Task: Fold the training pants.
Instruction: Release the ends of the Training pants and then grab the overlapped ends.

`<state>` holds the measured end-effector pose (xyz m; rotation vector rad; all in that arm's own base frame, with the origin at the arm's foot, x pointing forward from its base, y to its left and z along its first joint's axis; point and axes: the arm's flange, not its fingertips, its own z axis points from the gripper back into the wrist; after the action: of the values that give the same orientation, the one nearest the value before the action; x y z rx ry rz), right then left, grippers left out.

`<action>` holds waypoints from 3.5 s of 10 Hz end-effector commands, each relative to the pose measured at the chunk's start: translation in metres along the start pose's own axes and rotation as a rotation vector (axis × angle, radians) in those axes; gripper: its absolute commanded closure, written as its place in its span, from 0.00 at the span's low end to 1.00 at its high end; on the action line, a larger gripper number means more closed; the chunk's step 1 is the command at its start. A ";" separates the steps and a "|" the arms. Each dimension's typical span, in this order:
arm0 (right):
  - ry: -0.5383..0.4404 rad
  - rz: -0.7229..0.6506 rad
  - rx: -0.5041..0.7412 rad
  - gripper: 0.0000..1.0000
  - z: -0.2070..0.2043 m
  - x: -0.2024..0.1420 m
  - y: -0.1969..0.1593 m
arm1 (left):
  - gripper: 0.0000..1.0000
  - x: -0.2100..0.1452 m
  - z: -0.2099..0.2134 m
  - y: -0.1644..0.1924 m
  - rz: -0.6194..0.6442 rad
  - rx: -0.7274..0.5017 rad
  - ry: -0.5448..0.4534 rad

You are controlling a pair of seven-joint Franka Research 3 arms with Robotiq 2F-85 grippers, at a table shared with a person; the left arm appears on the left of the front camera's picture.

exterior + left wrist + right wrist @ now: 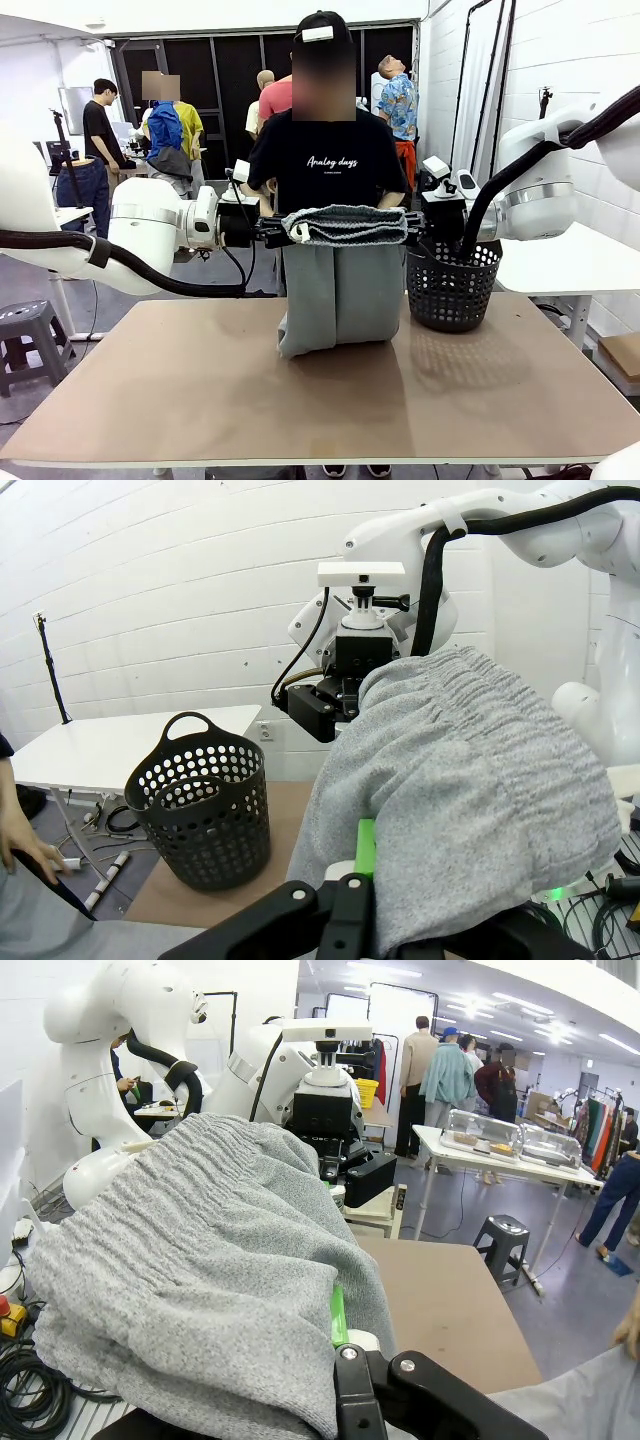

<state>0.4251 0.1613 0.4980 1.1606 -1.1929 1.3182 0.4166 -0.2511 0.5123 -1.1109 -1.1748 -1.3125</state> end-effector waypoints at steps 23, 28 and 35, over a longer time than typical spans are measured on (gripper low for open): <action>-0.023 0.005 -0.002 1.00 0.000 0.000 0.002 | 1.00 0.004 0.000 -0.001 0.005 0.000 -0.001; -0.023 0.005 -0.002 1.00 0.000 0.000 0.002 | 1.00 0.004 0.000 -0.001 0.005 0.000 -0.001; -0.023 0.005 -0.002 1.00 0.000 0.000 0.002 | 1.00 0.004 0.000 -0.001 0.005 0.000 -0.001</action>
<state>0.4251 0.1613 0.4979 1.1607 -1.1927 1.3181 0.4164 -0.2514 0.5123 -1.1113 -1.1743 -1.3132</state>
